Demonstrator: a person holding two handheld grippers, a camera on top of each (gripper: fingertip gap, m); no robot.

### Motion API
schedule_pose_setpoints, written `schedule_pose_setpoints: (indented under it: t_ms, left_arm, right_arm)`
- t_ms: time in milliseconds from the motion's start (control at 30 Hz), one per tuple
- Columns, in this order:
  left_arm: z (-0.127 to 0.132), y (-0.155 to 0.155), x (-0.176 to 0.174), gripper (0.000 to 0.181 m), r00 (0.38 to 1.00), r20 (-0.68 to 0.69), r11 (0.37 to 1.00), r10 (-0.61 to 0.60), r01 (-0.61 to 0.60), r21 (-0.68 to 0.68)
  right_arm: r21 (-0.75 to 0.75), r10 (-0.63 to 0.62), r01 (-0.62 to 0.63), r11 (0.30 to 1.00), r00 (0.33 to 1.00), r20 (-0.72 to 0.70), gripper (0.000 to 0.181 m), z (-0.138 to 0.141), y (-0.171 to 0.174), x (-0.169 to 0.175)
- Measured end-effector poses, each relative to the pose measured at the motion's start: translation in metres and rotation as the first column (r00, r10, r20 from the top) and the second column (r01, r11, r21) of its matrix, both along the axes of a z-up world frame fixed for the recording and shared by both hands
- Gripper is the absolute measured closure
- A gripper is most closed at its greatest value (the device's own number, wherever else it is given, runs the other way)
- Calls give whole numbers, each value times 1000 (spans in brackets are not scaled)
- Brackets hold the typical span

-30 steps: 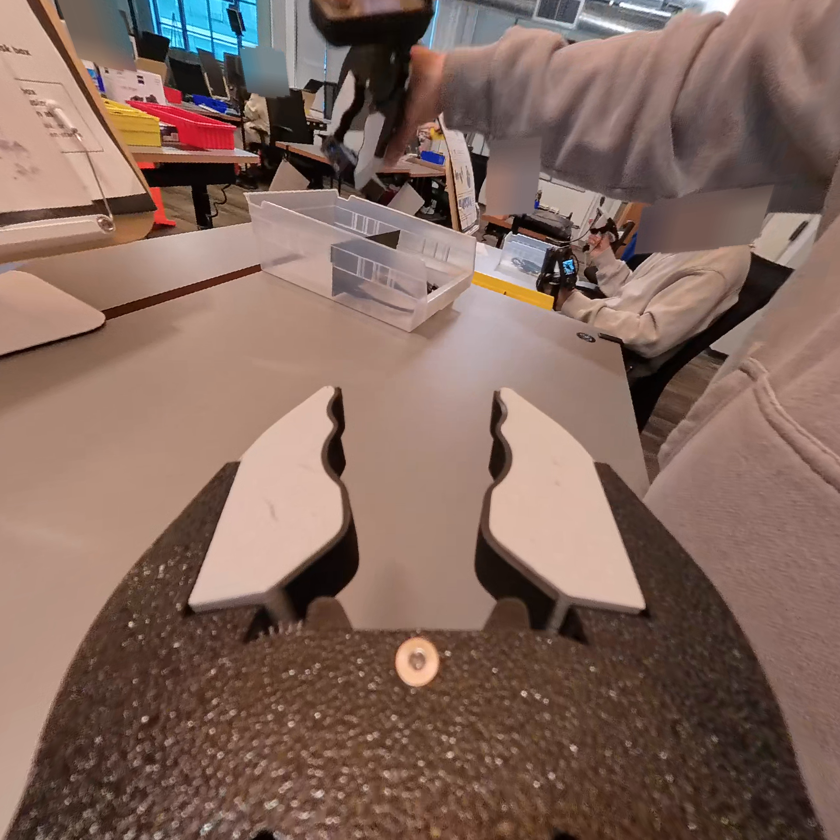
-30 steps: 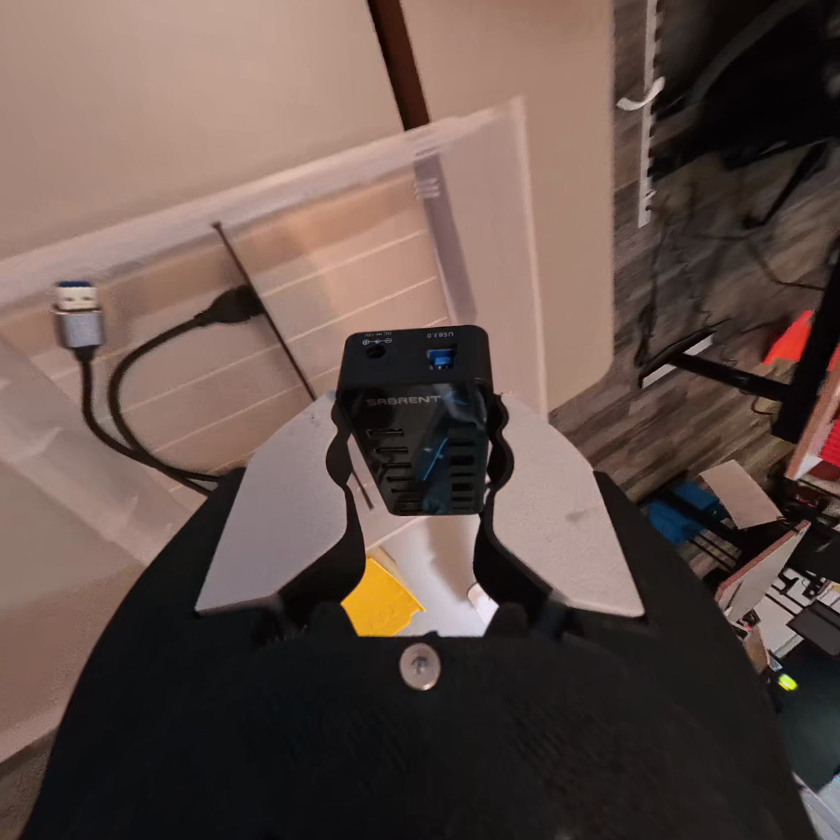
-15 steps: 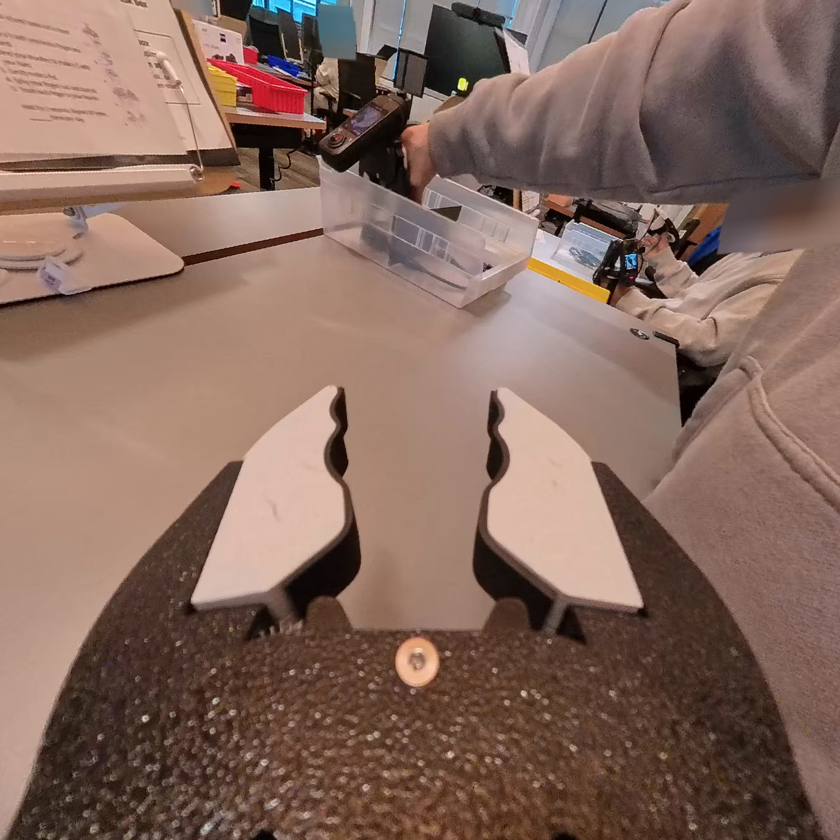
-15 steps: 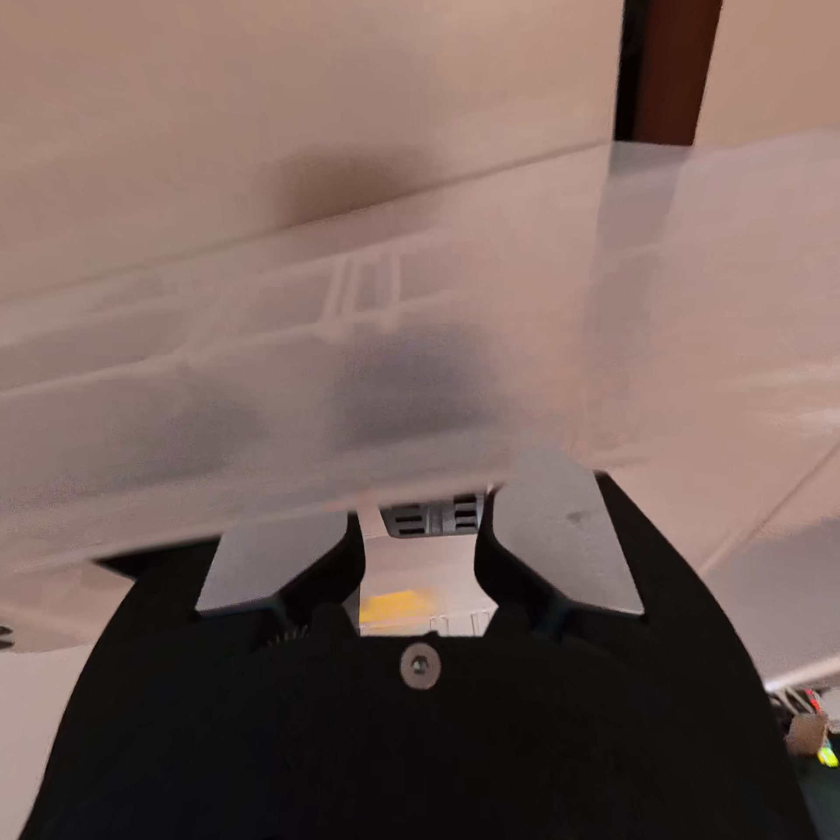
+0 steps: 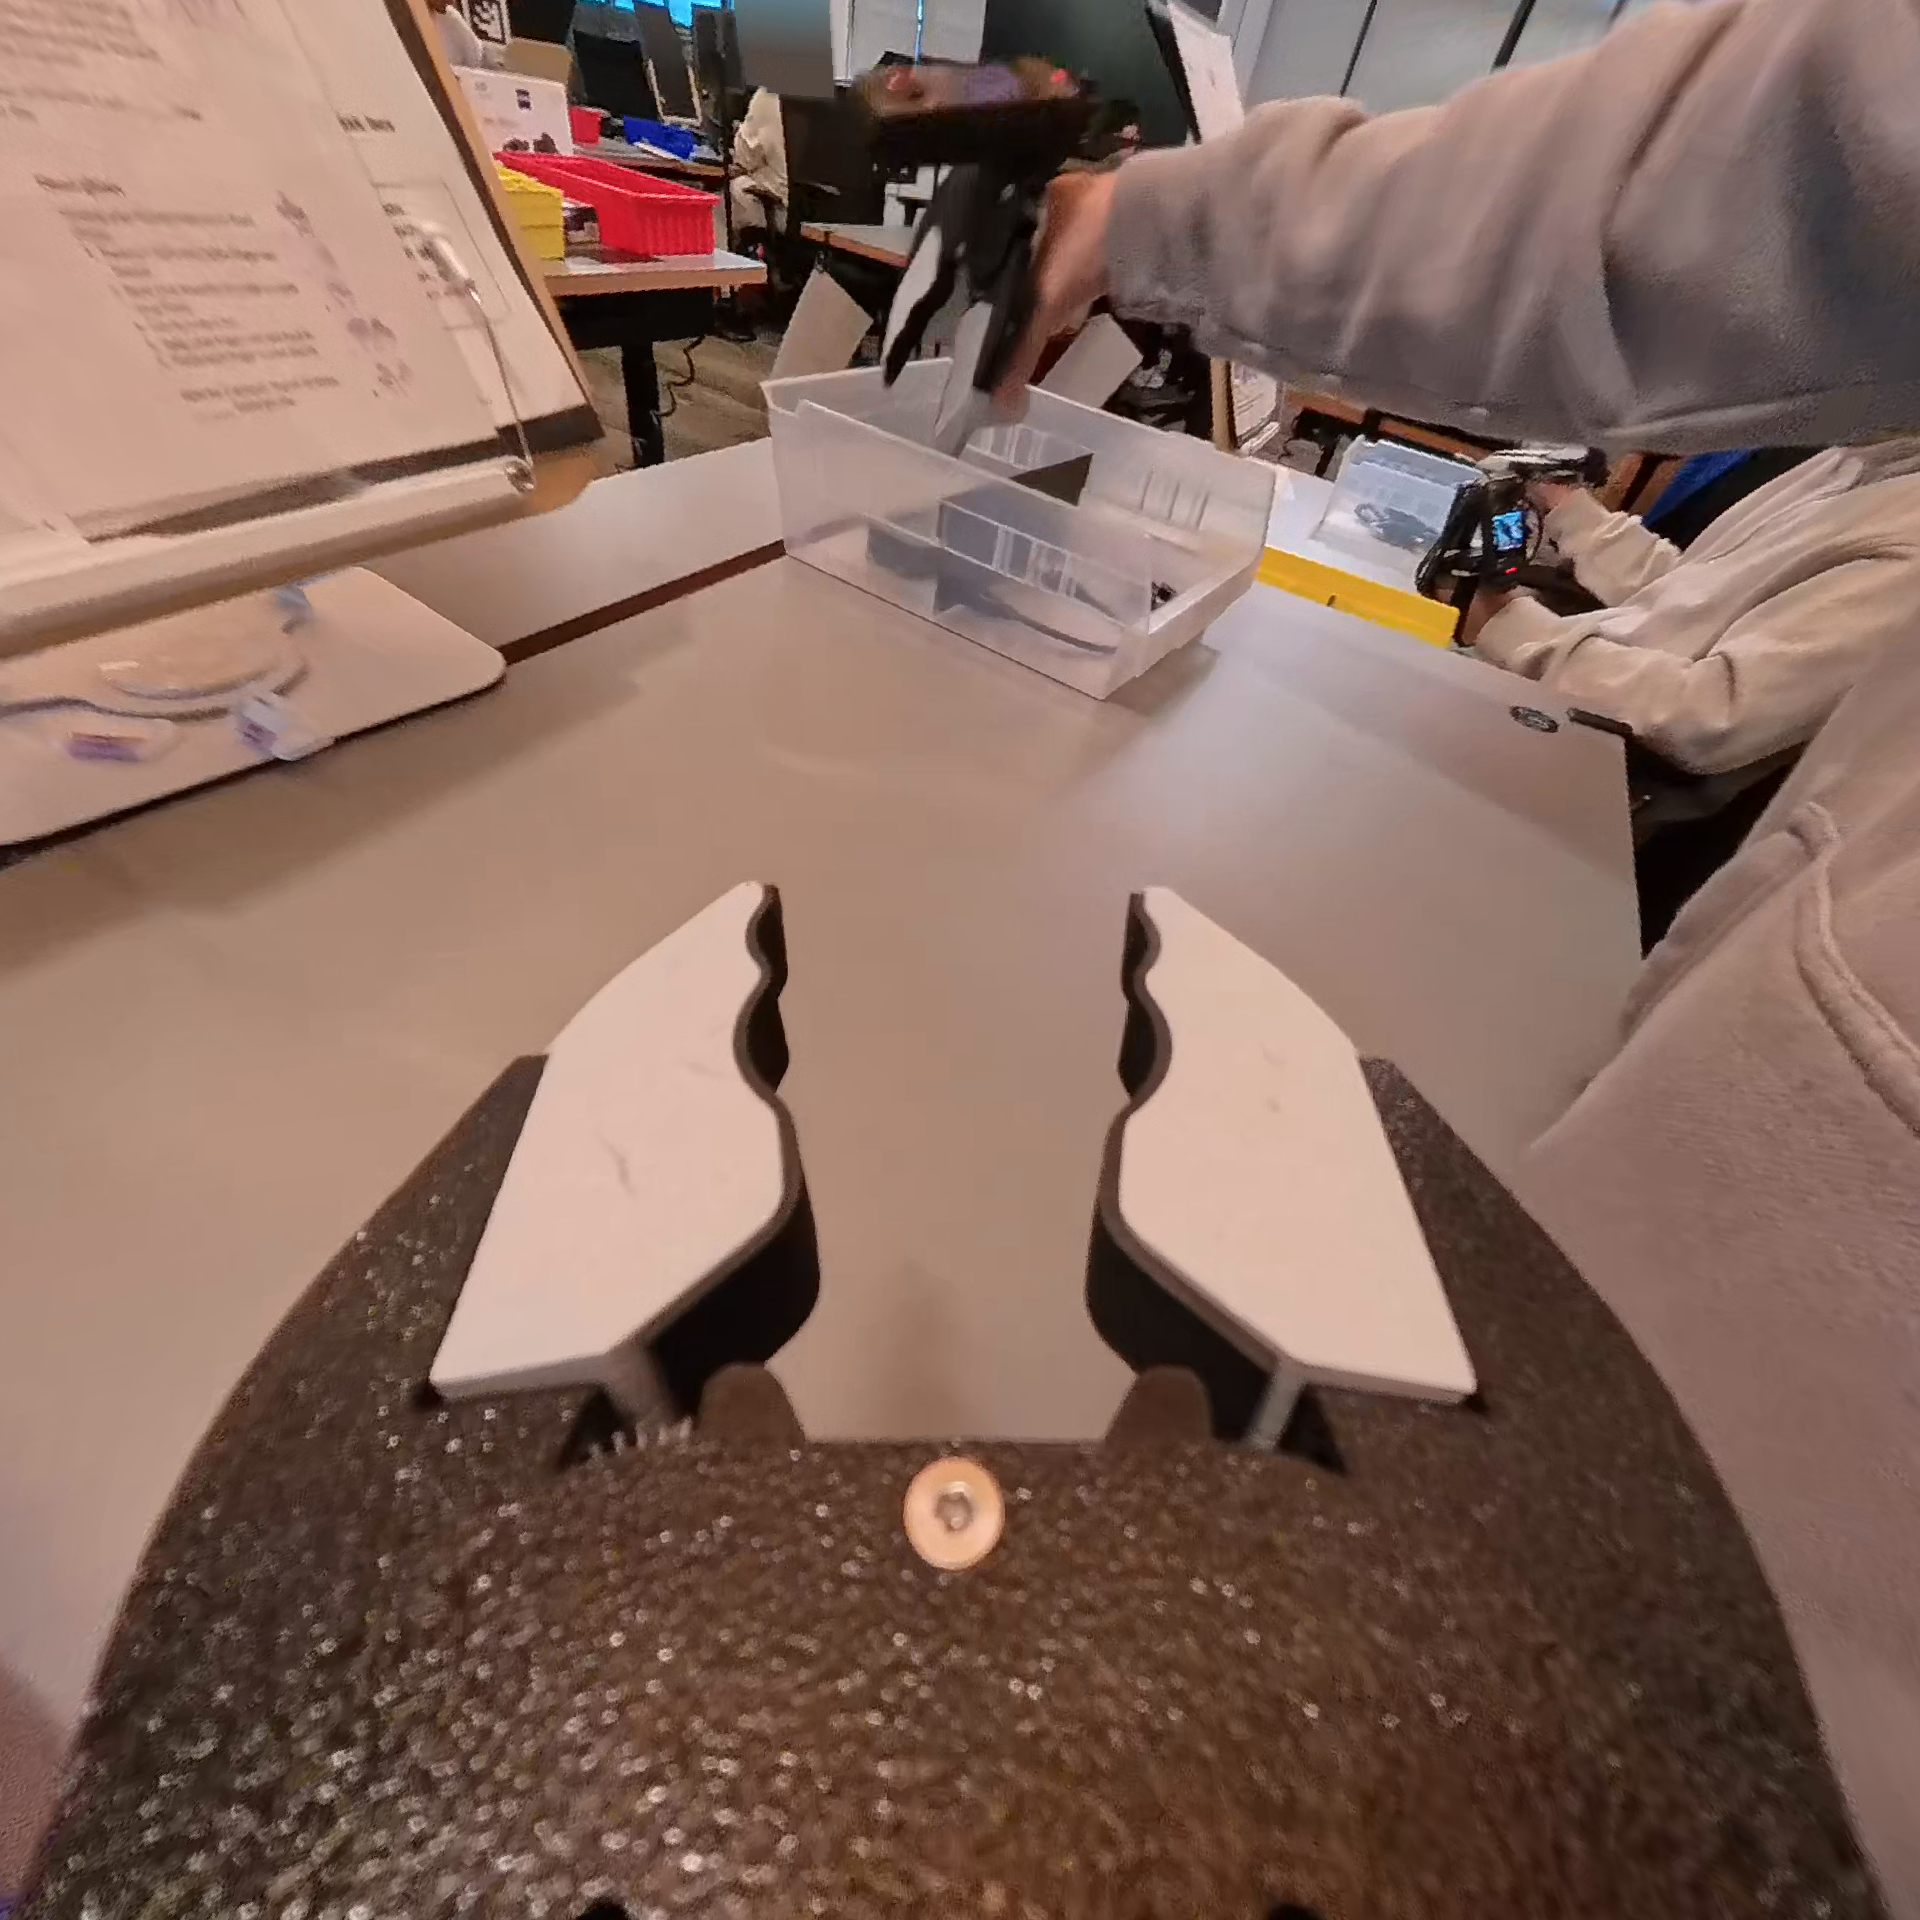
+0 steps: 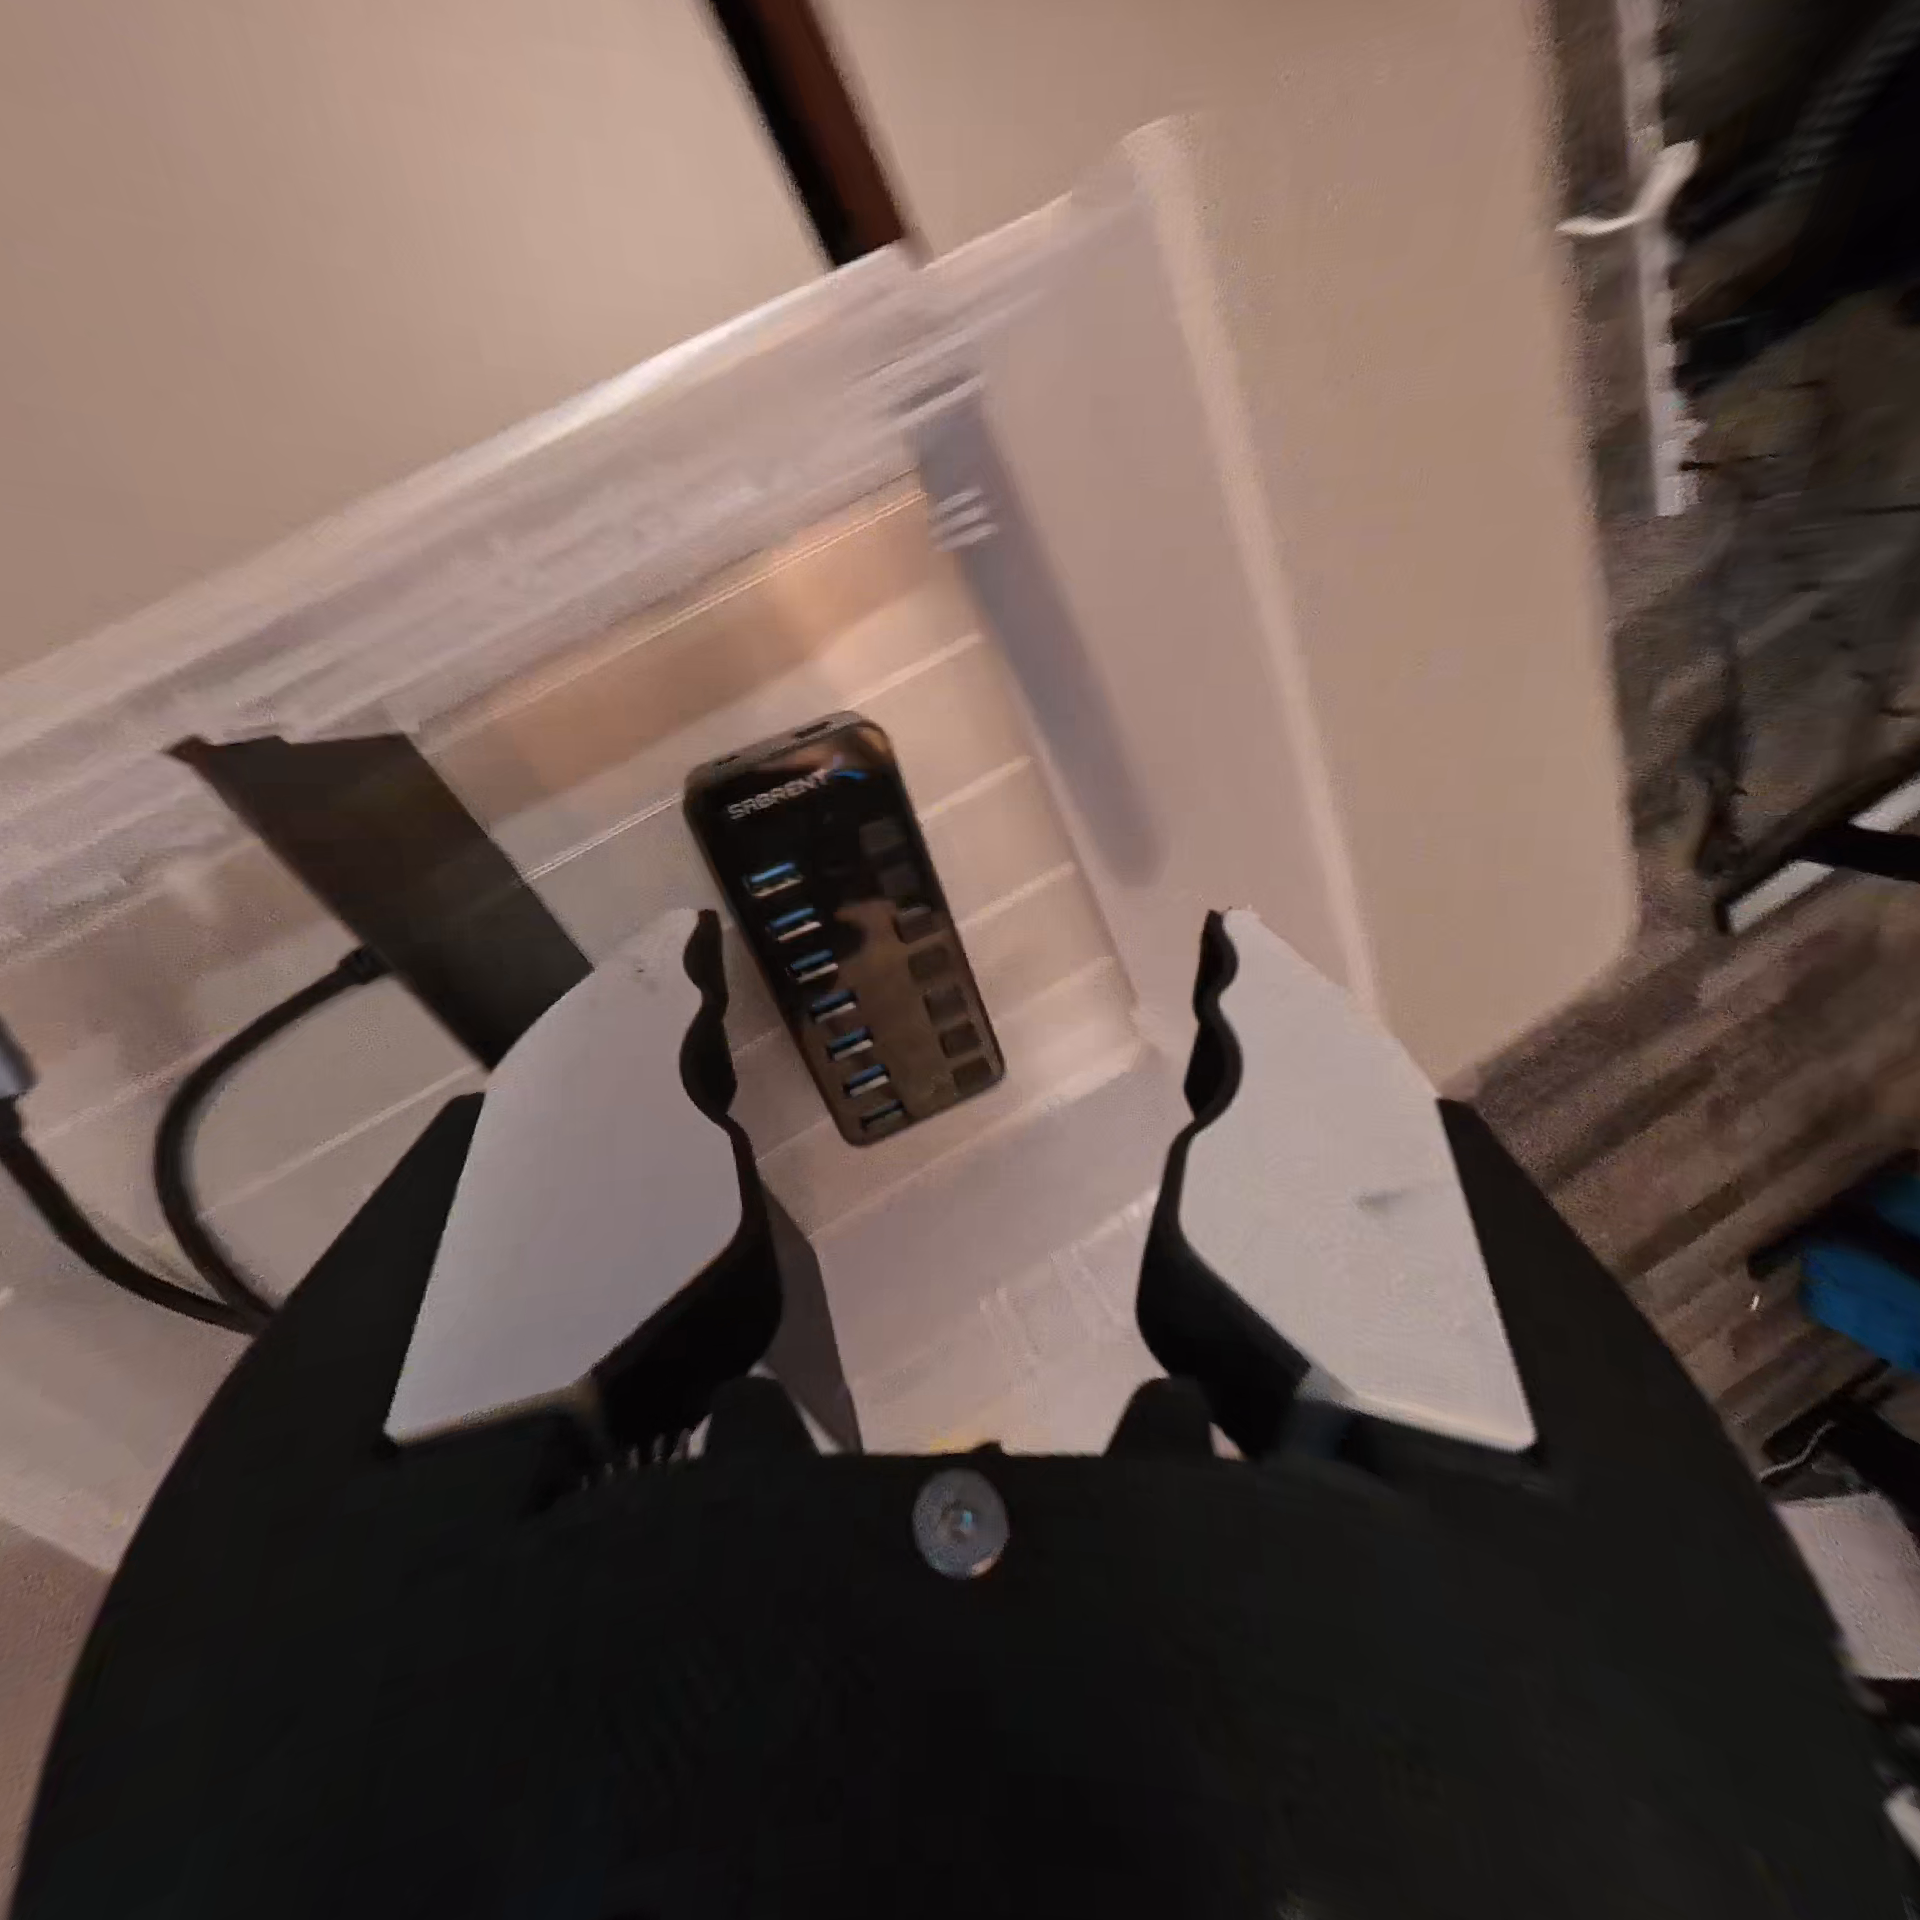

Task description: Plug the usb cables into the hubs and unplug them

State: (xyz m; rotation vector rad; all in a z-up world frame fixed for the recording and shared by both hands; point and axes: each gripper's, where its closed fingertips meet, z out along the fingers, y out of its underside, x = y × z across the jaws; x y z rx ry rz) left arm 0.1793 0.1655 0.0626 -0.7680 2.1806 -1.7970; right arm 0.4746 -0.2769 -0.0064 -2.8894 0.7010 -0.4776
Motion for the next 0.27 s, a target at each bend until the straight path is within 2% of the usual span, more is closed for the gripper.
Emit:
schedule_pose_setpoints:
  t_ms: [133, 267]
  left_arm:
    - [27, 38, 24, 122, 990, 20, 990, 141, -141, -5]
    - [46, 110, 62, 128, 918, 12, 916, 397, -397, 53]
  right_arm:
    - [216, -148, 100, 971, 965, 217, 88, 73, 9, -18]
    - [491, -249, 79, 868, 923, 293, 86, 119, 49, -82]
